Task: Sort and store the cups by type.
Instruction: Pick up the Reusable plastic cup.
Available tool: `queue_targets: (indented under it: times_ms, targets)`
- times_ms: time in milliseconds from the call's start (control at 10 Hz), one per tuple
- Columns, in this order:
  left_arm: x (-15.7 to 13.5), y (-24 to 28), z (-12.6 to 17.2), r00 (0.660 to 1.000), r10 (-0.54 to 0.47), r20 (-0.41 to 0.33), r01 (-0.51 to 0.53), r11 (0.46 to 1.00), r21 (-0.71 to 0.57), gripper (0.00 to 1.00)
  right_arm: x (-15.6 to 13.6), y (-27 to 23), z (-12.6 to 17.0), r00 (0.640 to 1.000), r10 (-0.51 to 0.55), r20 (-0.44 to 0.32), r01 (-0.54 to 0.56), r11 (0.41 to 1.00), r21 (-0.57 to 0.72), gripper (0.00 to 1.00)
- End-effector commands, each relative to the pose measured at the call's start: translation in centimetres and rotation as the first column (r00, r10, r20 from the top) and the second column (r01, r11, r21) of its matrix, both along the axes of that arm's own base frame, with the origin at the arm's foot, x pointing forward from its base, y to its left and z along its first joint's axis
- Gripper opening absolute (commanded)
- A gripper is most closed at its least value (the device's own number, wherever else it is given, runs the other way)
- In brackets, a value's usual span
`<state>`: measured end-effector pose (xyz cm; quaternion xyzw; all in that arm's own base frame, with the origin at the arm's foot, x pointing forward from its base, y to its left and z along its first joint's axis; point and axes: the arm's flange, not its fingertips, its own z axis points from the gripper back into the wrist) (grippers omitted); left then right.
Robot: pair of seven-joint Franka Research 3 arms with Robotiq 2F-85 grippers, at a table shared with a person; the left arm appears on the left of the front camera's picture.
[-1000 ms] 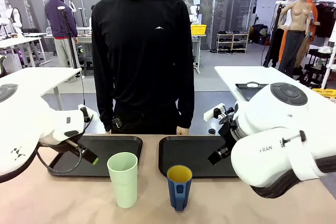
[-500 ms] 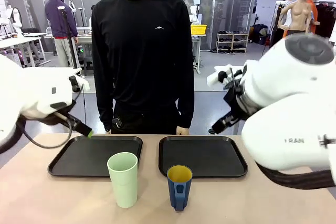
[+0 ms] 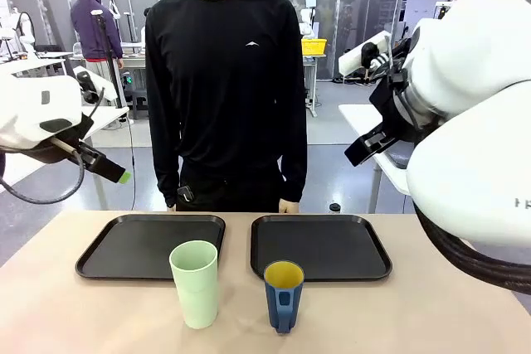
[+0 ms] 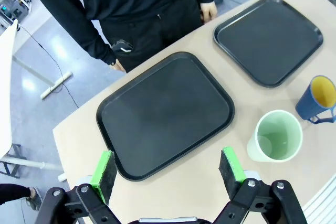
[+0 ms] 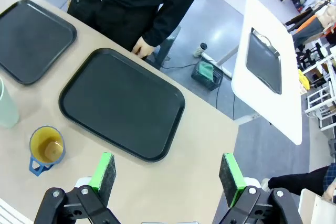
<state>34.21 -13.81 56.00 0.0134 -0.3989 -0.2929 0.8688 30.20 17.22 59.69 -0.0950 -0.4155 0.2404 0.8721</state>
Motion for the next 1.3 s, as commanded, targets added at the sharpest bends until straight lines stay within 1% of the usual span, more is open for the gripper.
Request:
queue_targets:
  times_ms: [0,200,400,700,800,900,1200]
  targets:
    - [-1.5,0.0,-0.5,1.000,0.004,-0.004,-0.004,1.000,0.008,1.00,-0.8,0.2,-0.7,0.999,-0.045,0.011,0.045,0.999,0.003,1.00]
    - [-1.5,0.1,-0.4,1.000,0.001,-0.008,-0.001,1.000,0.006,1.00,-1.0,0.0,-0.9,0.999,-0.043,0.005,0.043,0.999,0.011,1.00]
    - [-1.1,0.3,-0.8,1.000,0.005,-0.023,-0.005,1.000,0.010,1.00,-0.8,-0.2,-1.3,0.999,-0.031,-0.016,0.031,0.999,0.016,1.00]
    - [0.4,1.2,-2.3,0.999,0.014,-0.038,-0.013,0.999,0.031,1.00,0.6,-0.7,-2.4,0.998,-0.024,-0.062,0.024,1.000,0.011,1.00]
    - [1.3,2.1,-3.3,0.999,0.010,-0.046,-0.008,0.999,0.038,1.00,1.9,-0.9,-3.3,0.996,-0.020,-0.091,0.022,1.000,0.012,1.00]
    - [2.2,2.8,-4.2,0.997,0.027,-0.074,-0.024,0.999,0.035,1.00,3.1,-1.2,-4.4,0.991,-0.019,-0.131,0.023,0.999,0.030,1.00]
    - [4.7,4.0,-7.7,0.982,0.061,-0.180,-0.056,0.998,0.032,1.00,6.4,-1.8,-9.0,0.969,-0.026,-0.244,0.042,0.997,0.064,1.00]
